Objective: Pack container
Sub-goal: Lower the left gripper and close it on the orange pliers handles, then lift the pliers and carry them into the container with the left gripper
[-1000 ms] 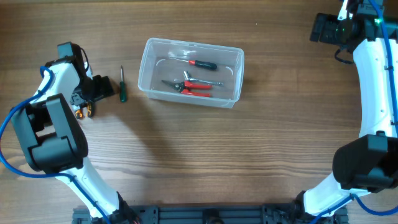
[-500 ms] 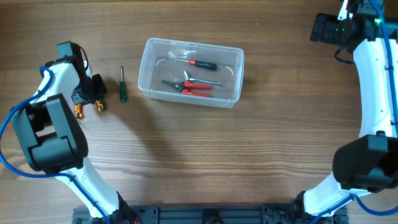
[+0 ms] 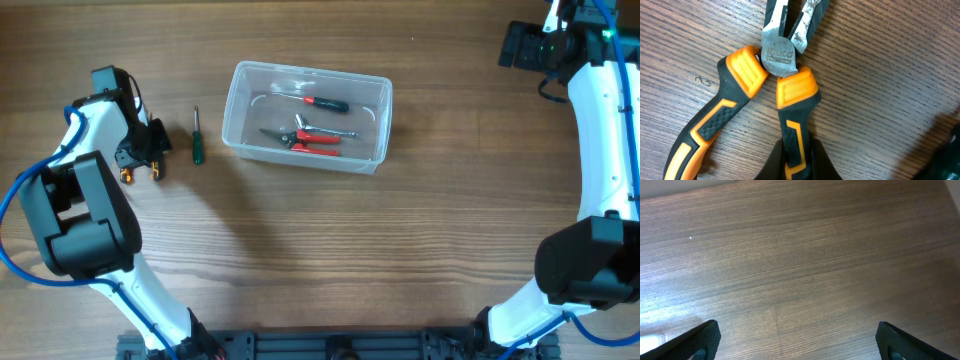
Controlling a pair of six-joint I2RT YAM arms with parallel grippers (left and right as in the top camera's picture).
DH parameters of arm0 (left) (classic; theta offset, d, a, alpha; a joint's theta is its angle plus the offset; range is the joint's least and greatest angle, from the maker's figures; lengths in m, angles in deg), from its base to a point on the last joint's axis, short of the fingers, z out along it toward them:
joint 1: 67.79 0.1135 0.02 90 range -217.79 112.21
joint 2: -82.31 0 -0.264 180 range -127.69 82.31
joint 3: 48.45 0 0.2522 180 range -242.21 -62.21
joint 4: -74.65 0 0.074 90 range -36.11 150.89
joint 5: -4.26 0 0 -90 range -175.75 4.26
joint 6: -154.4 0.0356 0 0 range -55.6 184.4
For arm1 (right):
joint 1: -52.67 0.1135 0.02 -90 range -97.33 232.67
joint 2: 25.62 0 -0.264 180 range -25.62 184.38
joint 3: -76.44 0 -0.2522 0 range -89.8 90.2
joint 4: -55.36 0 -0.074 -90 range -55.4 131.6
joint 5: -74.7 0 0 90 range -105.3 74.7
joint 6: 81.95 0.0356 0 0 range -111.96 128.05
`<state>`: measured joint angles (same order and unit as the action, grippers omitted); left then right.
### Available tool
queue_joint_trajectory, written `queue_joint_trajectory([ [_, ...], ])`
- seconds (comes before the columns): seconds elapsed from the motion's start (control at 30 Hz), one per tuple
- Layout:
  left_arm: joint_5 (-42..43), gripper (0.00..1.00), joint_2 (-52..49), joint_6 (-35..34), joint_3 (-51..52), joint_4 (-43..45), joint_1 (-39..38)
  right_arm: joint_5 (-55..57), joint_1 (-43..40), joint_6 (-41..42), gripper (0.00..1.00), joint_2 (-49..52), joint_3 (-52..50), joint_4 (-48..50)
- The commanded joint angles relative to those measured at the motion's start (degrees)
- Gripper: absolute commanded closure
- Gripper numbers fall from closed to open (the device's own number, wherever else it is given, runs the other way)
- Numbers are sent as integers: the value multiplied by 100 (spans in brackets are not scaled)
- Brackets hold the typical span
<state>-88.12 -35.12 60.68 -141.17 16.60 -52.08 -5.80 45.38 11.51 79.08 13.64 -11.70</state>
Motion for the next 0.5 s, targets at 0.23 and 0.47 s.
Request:
queue_joint_trajectory([
  [0.23,-568,96,881,57,-597,-22,-4,81,13,107,0,-142,81,11],
  [0.47,-621,96,1641,109,-979,96,-24,81,13,105,0,-142,81,11],
])
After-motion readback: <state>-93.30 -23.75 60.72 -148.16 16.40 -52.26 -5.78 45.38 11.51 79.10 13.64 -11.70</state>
